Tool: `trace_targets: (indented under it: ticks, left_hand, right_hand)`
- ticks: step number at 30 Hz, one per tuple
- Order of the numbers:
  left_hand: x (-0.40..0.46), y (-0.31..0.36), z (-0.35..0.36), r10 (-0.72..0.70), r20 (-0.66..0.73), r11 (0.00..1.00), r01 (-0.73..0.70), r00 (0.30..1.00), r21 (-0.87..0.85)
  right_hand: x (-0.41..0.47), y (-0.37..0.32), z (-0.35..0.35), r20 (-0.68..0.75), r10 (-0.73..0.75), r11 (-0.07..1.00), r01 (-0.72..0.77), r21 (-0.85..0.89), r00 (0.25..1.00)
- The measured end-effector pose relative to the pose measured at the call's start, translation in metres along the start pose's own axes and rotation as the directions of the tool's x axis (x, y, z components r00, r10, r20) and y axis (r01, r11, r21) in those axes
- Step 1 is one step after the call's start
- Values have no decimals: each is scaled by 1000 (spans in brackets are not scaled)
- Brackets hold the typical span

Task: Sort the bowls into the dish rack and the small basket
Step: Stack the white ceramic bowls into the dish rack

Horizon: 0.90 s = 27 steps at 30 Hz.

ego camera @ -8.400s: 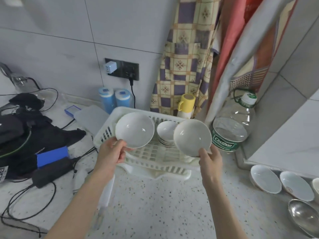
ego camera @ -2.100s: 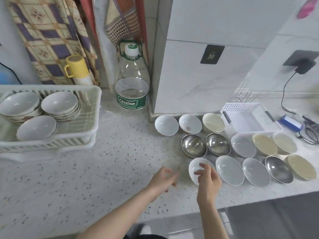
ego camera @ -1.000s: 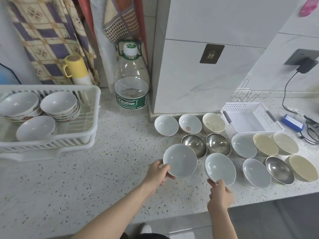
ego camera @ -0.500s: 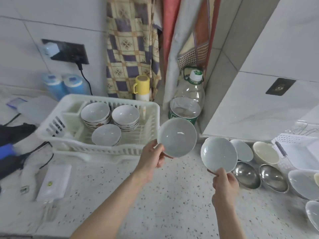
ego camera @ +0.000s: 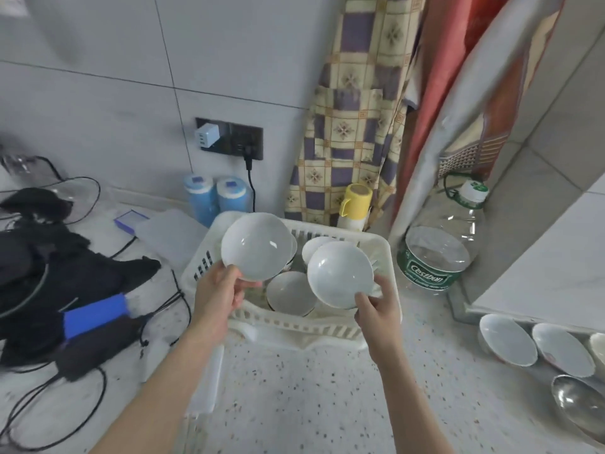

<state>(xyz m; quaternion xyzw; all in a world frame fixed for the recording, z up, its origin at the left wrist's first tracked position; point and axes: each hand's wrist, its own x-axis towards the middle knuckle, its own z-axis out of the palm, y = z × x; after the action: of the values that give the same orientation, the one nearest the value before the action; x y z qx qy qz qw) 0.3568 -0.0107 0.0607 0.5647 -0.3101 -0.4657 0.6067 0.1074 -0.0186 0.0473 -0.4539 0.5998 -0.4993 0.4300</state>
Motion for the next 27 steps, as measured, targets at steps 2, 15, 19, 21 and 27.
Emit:
trace_targets:
  ticks: [2,15,19,21,27]
  left_hand:
    - [11,4,-13,13,-29,999,-11,1000,49]
    - [65,-15,-18,64,-46,973,-52,997,226]
    - [70,-23,-17,105,-24,960,-95,994,262]
    - [70,-25,-16,131,-38,950,-115,991,291]
    - [69,-29,-14,165,-53,932,-138,985,335]
  right_hand:
    - [6,0,19,23,11,997,-9,-79,1000]
    - [35,10,61,145,10,879,61,-473,989]
    - [38,15,63,166,57,853,39,-521,984]
    - [39,16,64,173,84,843,23,-538,981]
    - [40,18,63,191,112,852,5,-524,975]
